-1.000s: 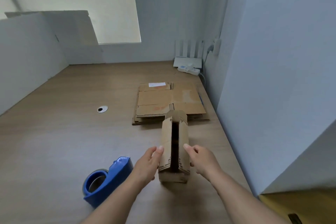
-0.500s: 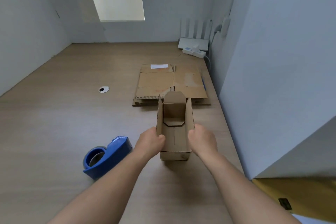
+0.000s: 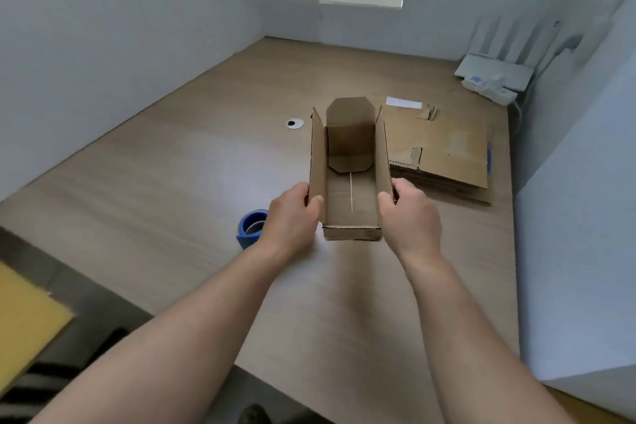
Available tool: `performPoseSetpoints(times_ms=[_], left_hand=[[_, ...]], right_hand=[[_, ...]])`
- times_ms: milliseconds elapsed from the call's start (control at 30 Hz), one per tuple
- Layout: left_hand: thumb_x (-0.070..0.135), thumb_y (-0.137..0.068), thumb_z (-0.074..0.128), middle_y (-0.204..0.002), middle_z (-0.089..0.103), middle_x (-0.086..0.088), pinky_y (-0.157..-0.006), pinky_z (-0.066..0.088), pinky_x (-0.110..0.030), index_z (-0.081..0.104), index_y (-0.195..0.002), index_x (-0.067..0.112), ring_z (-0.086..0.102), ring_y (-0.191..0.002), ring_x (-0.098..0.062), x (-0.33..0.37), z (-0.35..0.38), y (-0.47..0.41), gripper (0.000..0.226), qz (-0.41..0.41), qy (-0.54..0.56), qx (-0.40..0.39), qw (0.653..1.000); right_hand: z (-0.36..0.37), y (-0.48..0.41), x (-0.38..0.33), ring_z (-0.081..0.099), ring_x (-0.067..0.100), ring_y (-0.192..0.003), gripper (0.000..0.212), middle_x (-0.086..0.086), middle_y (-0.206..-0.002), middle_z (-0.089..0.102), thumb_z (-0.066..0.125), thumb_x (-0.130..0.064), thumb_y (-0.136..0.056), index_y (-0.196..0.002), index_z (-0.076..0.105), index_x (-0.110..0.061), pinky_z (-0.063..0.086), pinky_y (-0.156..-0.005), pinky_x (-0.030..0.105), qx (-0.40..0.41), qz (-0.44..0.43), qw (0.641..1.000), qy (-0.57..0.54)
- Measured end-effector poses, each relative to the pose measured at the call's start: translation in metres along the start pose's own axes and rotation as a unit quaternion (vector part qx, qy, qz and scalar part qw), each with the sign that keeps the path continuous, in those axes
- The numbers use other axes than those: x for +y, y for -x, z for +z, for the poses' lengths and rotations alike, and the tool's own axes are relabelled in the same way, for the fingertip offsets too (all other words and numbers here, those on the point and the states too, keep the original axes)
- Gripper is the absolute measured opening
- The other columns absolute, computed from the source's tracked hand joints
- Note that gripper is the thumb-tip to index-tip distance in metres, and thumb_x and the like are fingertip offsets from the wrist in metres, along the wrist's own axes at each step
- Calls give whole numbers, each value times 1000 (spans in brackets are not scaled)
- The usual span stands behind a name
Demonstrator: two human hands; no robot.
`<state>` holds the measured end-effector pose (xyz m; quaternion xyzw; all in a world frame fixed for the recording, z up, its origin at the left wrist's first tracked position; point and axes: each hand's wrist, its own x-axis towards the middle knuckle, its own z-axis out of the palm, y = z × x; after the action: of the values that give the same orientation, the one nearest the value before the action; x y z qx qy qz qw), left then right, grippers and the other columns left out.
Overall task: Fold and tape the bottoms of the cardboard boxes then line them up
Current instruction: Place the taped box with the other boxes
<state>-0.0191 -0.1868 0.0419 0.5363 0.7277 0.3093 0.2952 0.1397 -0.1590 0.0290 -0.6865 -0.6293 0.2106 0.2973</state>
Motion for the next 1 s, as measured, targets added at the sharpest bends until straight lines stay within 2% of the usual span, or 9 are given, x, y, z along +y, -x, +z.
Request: performPoseSetpoints(times_ms=[67, 133, 233, 400, 500, 633, 800, 900, 1000], left_hand=[[31, -85, 43, -78, 58, -11, -79, 53, -52, 51, -80, 5, 61, -86, -36, -15, -18, 4, 28, -15, 13, 24, 1000], [28, -89, 45, -77, 56, -11, -80, 53, -53, 50, -79, 5, 62, -84, -35, -31, -36, 9, 26, -28, 20, 43, 998], [22, -94, 45, -88, 62, -18, -78, 54, -53, 56, -91, 0, 64, -79, -28, -55, -61, 16, 25, -30, 37, 70, 996], [22, -94, 46, -82, 59, -15, -79, 52, -52, 57, -90, 2, 58, -82, -34, -100, -115, 35, 24, -50, 42, 117, 991], [24, -96, 44, -85, 59, -16, -79, 53, -49, 56, -90, 4, 59, -85, -34, -132, -156, 51, 24, -68, 41, 137, 987], [25, -98, 43, -79, 54, -10, -69, 48, -42, 51, -87, 6, 61, -83, -30, -182, -210, 72, 24, -99, 27, 173, 980], [25, -97, 44, -68, 46, -3, -59, 32, -33, 39, -72, 11, 45, -68, -23, -248, -268, 105, 29, -158, 12, 236, 959], [26, -96, 44, -75, 51, -10, -63, 36, -35, 50, -88, 0, 47, -74, -28, -281, -295, 126, 28, -200, 22, 262, 944], [27, -97, 44, -103, 61, -24, -77, 45, -38, 52, -111, -5, 56, -98, -38, -307, -312, 147, 36, -243, 25, 287, 926]], right_hand=[[13, 6, -17, 46, 32, -79, 12, 8, -81, 54, 42, -18, -92, -91, 54, -14, 32, -64, 33, -19, -28, 999, -10], [26, 12, -32, 45, 31, -78, 13, 8, -82, 55, 41, -18, -93, -90, 53, -14, 31, -64, 33, -32, -46, 998, -24], [44, 21, -57, 48, 34, -79, 16, 11, -82, 57, 40, -17, -93, -88, 52, -9, 34, -62, 35, -54, -72, 996, -13], [81, 49, -118, 45, 33, -79, 14, 7, -76, 47, 40, -16, -93, -81, 44, -11, 31, -63, 34, -93, -128, 987, 20], [110, 70, -162, 43, 31, -78, 14, 6, -79, 47, 40, -15, -95, -85, 48, -10, 29, -63, 33, -125, -170, 977, 36], [156, 106, -216, 40, 24, -68, 18, 3, -70, 45, 38, -16, -96, -80, 44, -11, 28, -51, 31, -168, -219, 960, 40], [217, 152, -274, 47, 23, -70, 18, 3, -77, 53, 38, -20, -97, -87, 51, -12, 32, -57, 30, -218, -264, 938, 50], [247, 180, -302, 45, 24, -71, 18, 2, -74, 51, 39, -19, -95, -83, 49, -11, 34, -58, 32, -249, -282, 925, 42], [269, 205, -322, 48, 25, -75, 17, 2, -78, 54, 40, -21, -95, -87, 52, -11, 41, -66, 35, -289, -302, 907, 41]])
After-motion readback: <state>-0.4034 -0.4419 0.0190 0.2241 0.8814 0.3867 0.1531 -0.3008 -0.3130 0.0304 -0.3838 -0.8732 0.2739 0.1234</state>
